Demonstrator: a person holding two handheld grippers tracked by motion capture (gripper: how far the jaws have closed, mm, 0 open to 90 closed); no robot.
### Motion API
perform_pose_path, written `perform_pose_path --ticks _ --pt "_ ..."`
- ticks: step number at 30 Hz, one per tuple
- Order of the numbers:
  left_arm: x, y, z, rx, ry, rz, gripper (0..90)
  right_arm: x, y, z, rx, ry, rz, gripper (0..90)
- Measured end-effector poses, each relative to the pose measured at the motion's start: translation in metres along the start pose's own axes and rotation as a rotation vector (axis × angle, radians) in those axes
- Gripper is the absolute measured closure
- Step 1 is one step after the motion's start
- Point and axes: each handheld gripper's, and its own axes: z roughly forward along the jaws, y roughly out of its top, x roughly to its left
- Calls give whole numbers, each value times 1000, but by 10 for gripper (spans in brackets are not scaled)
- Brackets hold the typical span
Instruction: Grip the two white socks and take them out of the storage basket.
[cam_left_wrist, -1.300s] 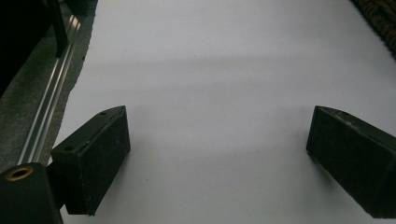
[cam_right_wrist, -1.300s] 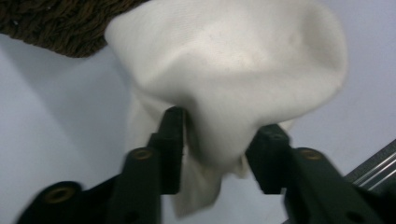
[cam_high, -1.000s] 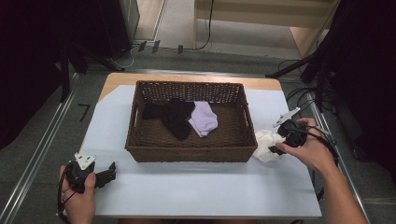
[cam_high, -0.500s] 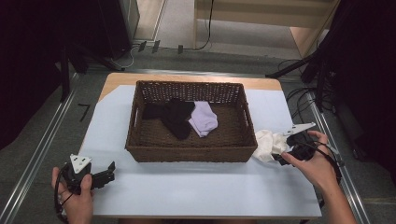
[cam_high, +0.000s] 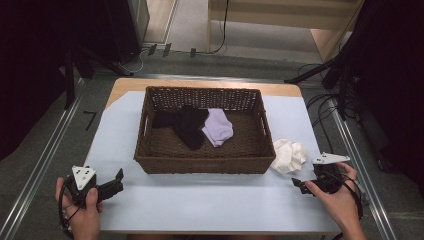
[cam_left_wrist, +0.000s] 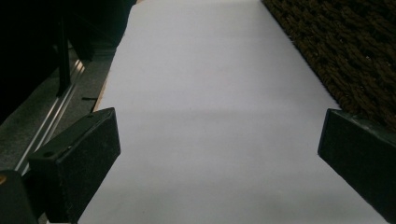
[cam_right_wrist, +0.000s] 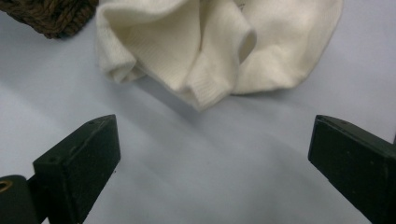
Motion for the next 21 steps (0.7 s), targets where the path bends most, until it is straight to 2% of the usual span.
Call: perform_pose_path --ticks 8,12,18,21 --pt "2 -1 -1 -26 8 -21 1 7 -24 -7 -110 -6 46 24" --pt "2 -1 -1 -22 4 -22 1 6 -33 -11 -170 -16 71 23" --pt "0 -1 -3 -40 -2 -15 1 4 -48 -16 -253 -16 137 23" --pt "0 0 -2 -45 -9 -25 1 3 -57 -18 -301 -24 186 24"
